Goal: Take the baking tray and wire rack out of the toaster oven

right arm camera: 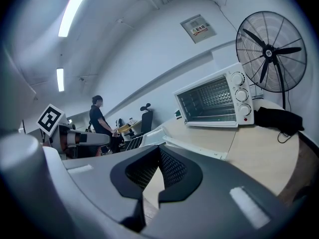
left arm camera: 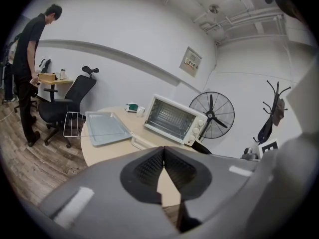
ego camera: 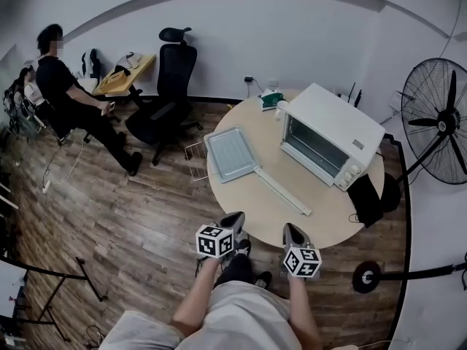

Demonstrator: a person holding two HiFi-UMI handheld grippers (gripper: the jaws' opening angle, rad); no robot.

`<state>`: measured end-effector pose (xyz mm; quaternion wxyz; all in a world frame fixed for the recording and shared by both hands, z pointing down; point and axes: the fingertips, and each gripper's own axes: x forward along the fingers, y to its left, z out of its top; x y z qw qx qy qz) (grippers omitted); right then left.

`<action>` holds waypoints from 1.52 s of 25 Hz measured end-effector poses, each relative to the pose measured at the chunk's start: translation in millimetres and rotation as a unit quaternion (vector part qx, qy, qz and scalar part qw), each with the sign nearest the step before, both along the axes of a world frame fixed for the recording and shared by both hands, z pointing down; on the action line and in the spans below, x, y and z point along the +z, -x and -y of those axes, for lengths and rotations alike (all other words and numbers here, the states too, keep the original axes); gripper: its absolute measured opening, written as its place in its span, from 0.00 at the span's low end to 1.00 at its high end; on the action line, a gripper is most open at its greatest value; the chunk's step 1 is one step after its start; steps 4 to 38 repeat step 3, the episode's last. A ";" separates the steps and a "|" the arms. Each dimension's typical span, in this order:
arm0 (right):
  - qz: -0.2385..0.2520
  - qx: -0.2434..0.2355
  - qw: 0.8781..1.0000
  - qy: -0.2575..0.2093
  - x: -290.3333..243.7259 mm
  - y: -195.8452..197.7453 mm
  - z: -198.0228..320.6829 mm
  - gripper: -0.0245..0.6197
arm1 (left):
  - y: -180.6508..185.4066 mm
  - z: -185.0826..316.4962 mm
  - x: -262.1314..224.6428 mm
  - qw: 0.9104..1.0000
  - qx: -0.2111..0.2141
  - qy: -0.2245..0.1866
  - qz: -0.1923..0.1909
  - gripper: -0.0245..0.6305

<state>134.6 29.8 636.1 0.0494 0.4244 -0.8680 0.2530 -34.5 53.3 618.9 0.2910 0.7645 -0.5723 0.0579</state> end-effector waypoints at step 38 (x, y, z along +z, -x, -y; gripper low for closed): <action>-0.001 -0.002 1.000 -0.003 -0.3 0.8 -1.6 0.04 | -1.0 -1.7 0.1 1.000 0.002 0.000 0.001 0.12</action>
